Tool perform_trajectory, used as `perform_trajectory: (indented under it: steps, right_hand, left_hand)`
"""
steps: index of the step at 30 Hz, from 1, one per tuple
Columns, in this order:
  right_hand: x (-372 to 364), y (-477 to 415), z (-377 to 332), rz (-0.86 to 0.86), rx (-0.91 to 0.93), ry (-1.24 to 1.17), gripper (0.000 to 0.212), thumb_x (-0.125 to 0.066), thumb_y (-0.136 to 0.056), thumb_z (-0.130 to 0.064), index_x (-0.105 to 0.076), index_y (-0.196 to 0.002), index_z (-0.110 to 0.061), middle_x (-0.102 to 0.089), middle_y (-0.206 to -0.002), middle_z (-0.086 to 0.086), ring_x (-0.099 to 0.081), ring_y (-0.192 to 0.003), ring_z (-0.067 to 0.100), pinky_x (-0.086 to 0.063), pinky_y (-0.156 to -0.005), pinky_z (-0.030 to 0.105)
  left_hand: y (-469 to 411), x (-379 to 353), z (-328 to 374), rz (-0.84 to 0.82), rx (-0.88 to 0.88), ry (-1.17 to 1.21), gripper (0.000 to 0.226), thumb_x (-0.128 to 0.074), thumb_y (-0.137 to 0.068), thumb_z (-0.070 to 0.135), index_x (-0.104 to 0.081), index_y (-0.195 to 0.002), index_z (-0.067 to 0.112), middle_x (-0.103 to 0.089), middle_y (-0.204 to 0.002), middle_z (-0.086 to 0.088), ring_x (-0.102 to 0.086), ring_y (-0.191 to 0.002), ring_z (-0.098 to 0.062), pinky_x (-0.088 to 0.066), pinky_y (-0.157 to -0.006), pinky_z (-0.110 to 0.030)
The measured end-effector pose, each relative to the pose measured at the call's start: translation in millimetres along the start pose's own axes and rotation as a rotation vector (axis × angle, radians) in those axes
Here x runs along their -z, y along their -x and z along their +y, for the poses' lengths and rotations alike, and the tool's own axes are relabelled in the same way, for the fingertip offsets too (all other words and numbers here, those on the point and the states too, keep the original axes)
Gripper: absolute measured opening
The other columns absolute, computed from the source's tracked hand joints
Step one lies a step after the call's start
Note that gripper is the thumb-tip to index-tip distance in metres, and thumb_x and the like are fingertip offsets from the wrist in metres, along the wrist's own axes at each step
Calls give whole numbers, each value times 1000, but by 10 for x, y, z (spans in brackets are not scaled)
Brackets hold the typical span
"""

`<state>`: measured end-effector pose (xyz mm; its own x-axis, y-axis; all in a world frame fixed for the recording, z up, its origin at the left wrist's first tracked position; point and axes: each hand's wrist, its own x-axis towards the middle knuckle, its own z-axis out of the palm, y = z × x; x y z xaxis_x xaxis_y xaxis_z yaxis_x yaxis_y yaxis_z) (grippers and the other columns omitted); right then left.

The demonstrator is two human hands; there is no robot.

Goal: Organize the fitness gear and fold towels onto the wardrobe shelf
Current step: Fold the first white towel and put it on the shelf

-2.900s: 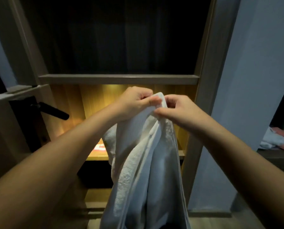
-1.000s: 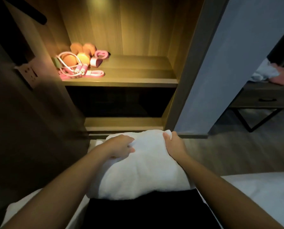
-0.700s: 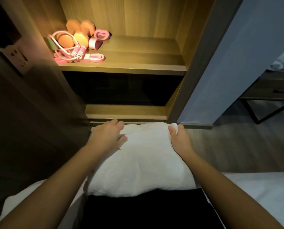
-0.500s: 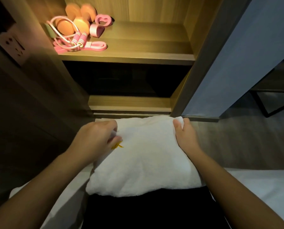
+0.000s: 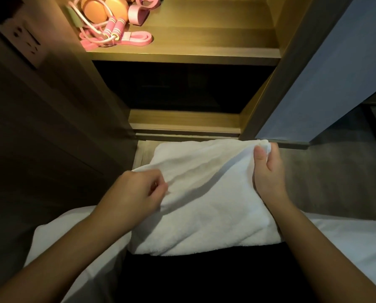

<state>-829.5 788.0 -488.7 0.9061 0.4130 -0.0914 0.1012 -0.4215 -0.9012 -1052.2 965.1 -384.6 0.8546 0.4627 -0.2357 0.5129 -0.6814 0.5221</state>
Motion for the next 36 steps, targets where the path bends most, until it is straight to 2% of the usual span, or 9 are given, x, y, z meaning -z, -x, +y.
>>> perform_trajectory:
  steps: [1, 6, 12, 17, 20, 26, 30, 32, 36]
  right_hand:
    - [2, 3, -2, -6, 4, -7, 24, -35, -98, -55, -42, -114, -38, -54, -100, -23, -58, -94, 6, -46, -73, 20]
    - [2, 35, -32, -7, 46, -30, 25, -36, -96, -56, -43, -112, -38, -54, -98, -23, -58, -93, 6, -45, -72, 20]
    - [42, 64, -41, -6, 68, -90, 18, -38, -95, -56, -46, -104, -42, -55, -98, -23, -59, -92, 5, -46, -72, 21]
    - [37, 63, -47, -11, 103, -107, 38, -38, -89, -59, -45, -115, -31, -56, -98, -20, -59, -92, 5, -46, -71, 20]
    - [60, 60, -43, 2, 116, -146, 34, -38, -90, -56, -46, -110, -31, -57, -95, -18, -59, -87, 1, -45, -69, 21]
    - [176, 56, -154, 59, 214, -225, 15, -39, -95, -48, -49, -96, -37, -58, -85, -25, -56, -77, -9, -46, -64, 13]
    - [347, -93, -640, 34, 343, -311, 12, -44, -96, -45, -51, -91, -36, -56, -82, -21, -54, -73, -6, -47, -63, 12]
    - [483, -215, -1002, 32, 467, -298, 14, -45, -96, -41, -51, -90, -30, -54, -83, -15, -52, -74, -4, -46, -66, 14]
    - [746, -432, -1718, 57, 675, -274, 19, -48, -97, -40, -52, -93, -22, -53, -83, -17, -50, -74, -5, -44, -67, 17]
  left_hand:
    - [-25, 47, 10, -65, 46, 13, 5, -61, -91, 30, -57, -90, 30, -61, -68, 9, -60, -62, -7, -51, -58, -23]
    - [-271, 139, 54, -439, 48, -368, 32, -60, -90, 42, -47, -116, 28, -49, -106, 8, -52, -82, -10, -41, -66, -17]
    - [-528, 193, 82, -636, 56, -632, 28, -42, -99, 35, -62, -93, 18, -53, -70, 2, -47, -61, -10, -39, -59, -21]
    - [-615, 257, 98, -782, 33, -702, 18, -47, -95, 21, -51, -78, 23, -49, -71, 4, -42, -63, -10, -33, -56, -19]
    - [-562, 310, 86, -712, -9, -651, 23, -42, -98, 28, -51, -78, 24, -49, -70, 5, -42, -61, -9, -35, -59, -23]
    - [-372, 533, 80, -424, -71, -483, 25, -47, -98, 39, -48, -121, 30, -59, -89, 10, -56, -77, -8, -47, -66, -25]
    - [-319, 878, 191, -319, -116, -575, 10, -50, -96, 37, -53, -95, 27, -54, -78, 8, -56, -72, -14, -46, -66, -32]
    - [-321, 1115, 308, -241, -159, -694, 24, -49, -95, 33, -51, -75, 21, -52, -68, 4, -52, -68, -18, -37, -63, -31]
    - [-351, 1715, 546, 98, -235, -772, 16, -56, -90, 27, -64, -82, 15, -63, -79, -6, -54, -70, -21, -39, -61, -33]
